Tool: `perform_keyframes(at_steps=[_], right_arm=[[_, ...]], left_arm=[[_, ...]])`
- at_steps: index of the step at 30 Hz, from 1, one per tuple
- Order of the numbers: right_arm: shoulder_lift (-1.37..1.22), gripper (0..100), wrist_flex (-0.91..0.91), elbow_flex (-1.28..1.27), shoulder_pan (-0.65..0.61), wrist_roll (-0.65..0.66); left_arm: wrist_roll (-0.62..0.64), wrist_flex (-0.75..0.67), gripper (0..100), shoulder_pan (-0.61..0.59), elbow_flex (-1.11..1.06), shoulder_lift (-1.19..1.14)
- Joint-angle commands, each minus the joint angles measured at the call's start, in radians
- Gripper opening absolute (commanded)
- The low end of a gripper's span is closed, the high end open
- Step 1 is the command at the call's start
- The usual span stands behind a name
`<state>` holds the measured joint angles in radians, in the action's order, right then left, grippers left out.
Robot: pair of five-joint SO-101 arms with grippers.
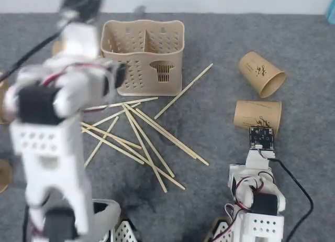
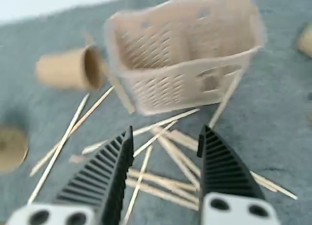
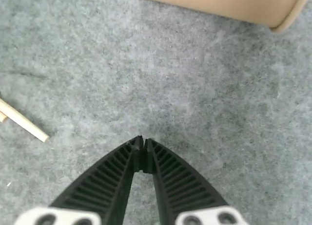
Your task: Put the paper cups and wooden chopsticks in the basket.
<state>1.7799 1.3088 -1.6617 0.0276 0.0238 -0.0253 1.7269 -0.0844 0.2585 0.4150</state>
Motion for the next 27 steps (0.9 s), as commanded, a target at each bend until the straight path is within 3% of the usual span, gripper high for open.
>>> perform_keyframes(at_steps=[1,11,17,20,23,27], right_arm=[[-0.005,0.6,0.008,0.038,0.010,0.014],[-0.005,0.6,-0.001,0.094,0.015,0.014],[-0.005,0.6,-0.094,0.176,0.099,0.015],[-0.005,0.6,-0.185,0.242,0.107,0.117],[-0.018,0.6,-0.222,0.319,0.091,0.224],[-0.025,0.6,-0.214,0.417,0.010,0.203]], left_arm=[[0.034,-0.015,21,-0.127,-0.170,0.187],[0.032,-0.276,21,-0.423,-0.842,0.548],[0.032,-0.503,21,-0.479,-1.257,0.671],[0.032,-0.580,21,-0.499,-1.385,0.712],[0.032,-0.664,21,-0.528,-1.486,0.741],[0.032,-0.802,21,-0.526,-1.647,0.766]])
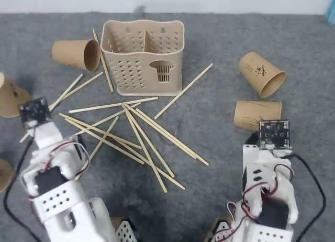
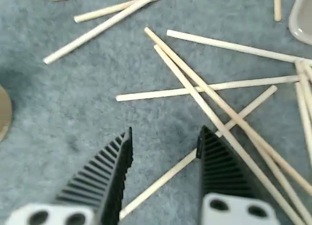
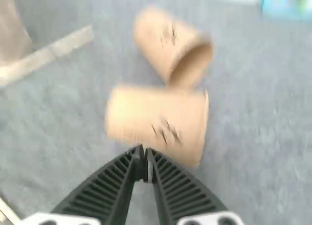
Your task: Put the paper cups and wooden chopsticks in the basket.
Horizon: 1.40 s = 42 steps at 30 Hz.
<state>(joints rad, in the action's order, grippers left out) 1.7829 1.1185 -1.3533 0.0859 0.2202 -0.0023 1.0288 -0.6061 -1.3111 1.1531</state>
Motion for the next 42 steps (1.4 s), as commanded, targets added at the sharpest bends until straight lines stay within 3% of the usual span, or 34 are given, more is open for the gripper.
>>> perform_keyframes(at_steps=[1,7,15,21,26,33,42], right_arm=[[-0.044,0.6,-0.024,0.135,-0.070,0.000],[-0.417,1.0,0.018,0.400,-0.200,-0.083],[-1.101,17.7,0.191,1.086,-0.374,-0.212],[-1.495,18.0,0.200,1.625,-0.410,-0.382],[-1.787,18.0,0.200,1.966,-0.472,-0.428],[-2.115,18.1,0.200,2.279,-0.501,-0.428],[-2.387,18.0,0.200,2.400,-0.512,-0.428]], left_arm=[[0.009,-0.138,21,0.006,-0.102,0.032],[0.009,-0.117,21,0.115,-0.120,0.040],[0.008,-0.120,21,0.114,-0.120,0.040],[0.008,-0.169,21,0.114,-0.143,0.041],[0.008,-0.173,21,0.114,-0.145,0.041],[0.008,-0.176,21,0.114,-0.147,0.041],[0.008,-0.178,21,0.115,-0.147,0.041]])
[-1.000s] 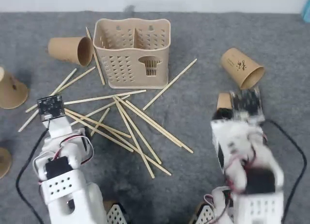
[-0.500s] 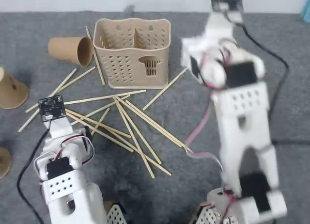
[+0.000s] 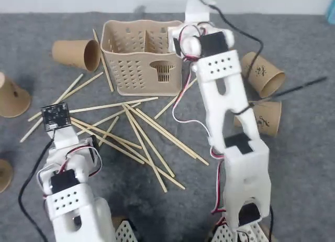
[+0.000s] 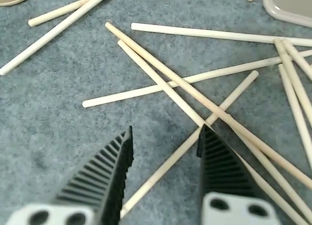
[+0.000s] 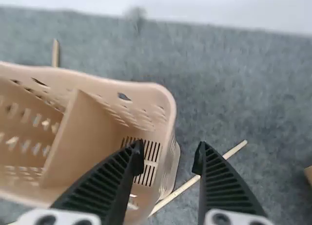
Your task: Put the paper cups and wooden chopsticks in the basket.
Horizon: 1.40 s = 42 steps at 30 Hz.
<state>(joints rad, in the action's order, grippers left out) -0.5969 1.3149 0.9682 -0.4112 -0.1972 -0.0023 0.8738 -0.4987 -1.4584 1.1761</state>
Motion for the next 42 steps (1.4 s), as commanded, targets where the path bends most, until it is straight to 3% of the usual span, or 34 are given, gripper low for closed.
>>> perform_keyframes(at_steps=[1,4,9,11,17,22,29,42], right_arm=[[-0.024,18.0,0.005,0.078,-0.016,-0.011],[-0.067,16.7,0.056,0.078,-0.030,-0.014],[-0.077,0.3,0.166,0.081,-0.067,-0.014],[-0.065,3.5,0.206,0.081,-0.068,-0.015],[-0.025,0.6,0.334,0.081,-0.065,-0.021],[0.013,0.6,0.476,0.081,-0.064,-0.110],[0.096,0.6,0.486,0.046,-0.008,-0.160],[0.297,0.5,0.483,-0.282,0.021,-0.160]], left_arm=[[0.008,-0.023,21,0.008,0.001,0.018],[0.008,-0.023,21,0.008,0.001,0.018],[0.008,-0.023,21,0.009,0.001,0.018],[0.008,-0.023,21,0.009,0.001,0.018],[0.008,-0.023,21,0.009,0.001,0.018],[0.008,-0.023,21,0.008,0.001,0.018],[0.008,-0.020,21,0.008,0.001,0.018],[0.008,-0.017,21,0.008,0.001,0.018]])
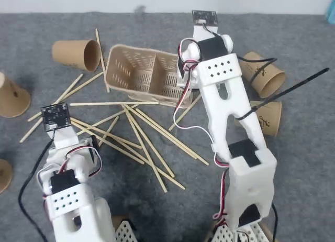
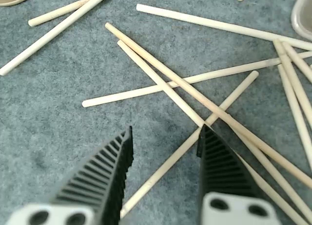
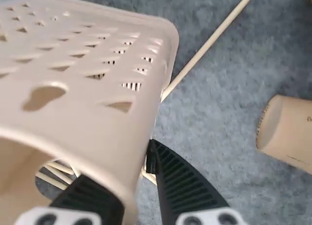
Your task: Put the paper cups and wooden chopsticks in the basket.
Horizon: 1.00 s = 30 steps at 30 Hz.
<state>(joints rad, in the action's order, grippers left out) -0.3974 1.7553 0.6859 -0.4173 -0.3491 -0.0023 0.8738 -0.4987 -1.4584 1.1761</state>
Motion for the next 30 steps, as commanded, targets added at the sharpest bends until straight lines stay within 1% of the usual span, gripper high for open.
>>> perform_keyframes(at_steps=[1,6,7,11,13,18,22,26,30], right_arm=[[0.097,0.5,0.038,0.000,0.031,-0.005],[0.065,1.7,0.028,0.077,0.035,0.046],[0.048,4.2,0.033,0.103,0.035,0.046],[-0.028,19.1,0.035,0.193,0.036,0.044],[-0.070,22.3,0.031,0.253,0.036,0.048],[-0.160,22.4,0.033,0.460,0.076,0.049],[-0.165,22.4,0.036,0.565,0.133,0.049],[-0.091,22.4,0.042,0.555,0.162,0.049],[0.035,22.4,0.044,0.408,0.165,0.049]], left_arm=[[0.008,-0.017,21,0.008,0.001,0.018],[0.008,-0.017,21,0.008,0.001,0.018],[0.008,-0.015,21,0.008,0.001,0.018],[0.008,-0.015,21,0.008,0.001,0.018],[0.008,-0.015,21,0.008,0.001,0.018],[0.008,-0.015,21,0.008,0.001,0.018],[0.008,-0.015,21,0.008,0.001,0.018],[0.008,-0.015,21,0.008,0.001,0.018],[0.008,-0.015,21,0.008,0.001,0.018]])
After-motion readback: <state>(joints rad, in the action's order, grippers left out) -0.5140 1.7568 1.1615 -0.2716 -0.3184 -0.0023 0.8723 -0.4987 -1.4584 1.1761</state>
